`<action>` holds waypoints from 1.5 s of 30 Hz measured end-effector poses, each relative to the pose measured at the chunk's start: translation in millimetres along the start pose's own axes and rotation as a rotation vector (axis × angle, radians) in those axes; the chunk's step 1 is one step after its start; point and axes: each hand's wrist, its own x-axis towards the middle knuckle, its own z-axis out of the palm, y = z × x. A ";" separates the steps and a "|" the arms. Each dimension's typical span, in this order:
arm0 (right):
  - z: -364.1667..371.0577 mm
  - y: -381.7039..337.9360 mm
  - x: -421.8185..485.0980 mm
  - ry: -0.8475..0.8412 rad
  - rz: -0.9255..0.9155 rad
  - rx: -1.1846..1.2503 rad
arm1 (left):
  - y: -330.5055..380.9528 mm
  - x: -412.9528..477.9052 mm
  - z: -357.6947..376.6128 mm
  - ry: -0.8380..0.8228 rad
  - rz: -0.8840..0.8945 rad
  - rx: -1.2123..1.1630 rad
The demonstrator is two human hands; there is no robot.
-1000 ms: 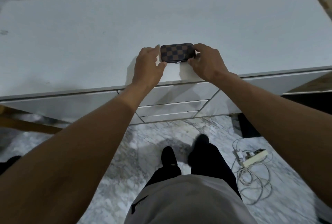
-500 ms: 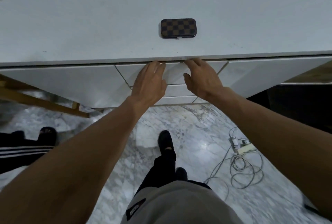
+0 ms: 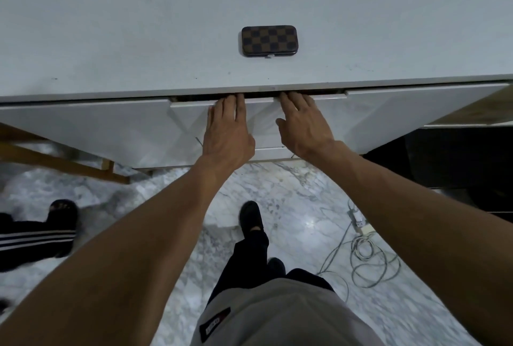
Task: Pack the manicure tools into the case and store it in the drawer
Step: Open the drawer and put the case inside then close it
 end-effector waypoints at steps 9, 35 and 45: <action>6.9 3.7 -65.6 -0.276 0.048 -0.015 | 6.6 -61.7 -2.5 -0.155 -0.014 -0.077; 14.0 -22.4 -177.7 -0.341 0.092 -0.018 | 35.3 -174.0 0.5 -0.287 -0.080 -0.038; -50.3 -28.9 -90.1 -0.038 0.037 0.003 | 7.4 -89.7 -49.4 0.021 -0.067 -0.098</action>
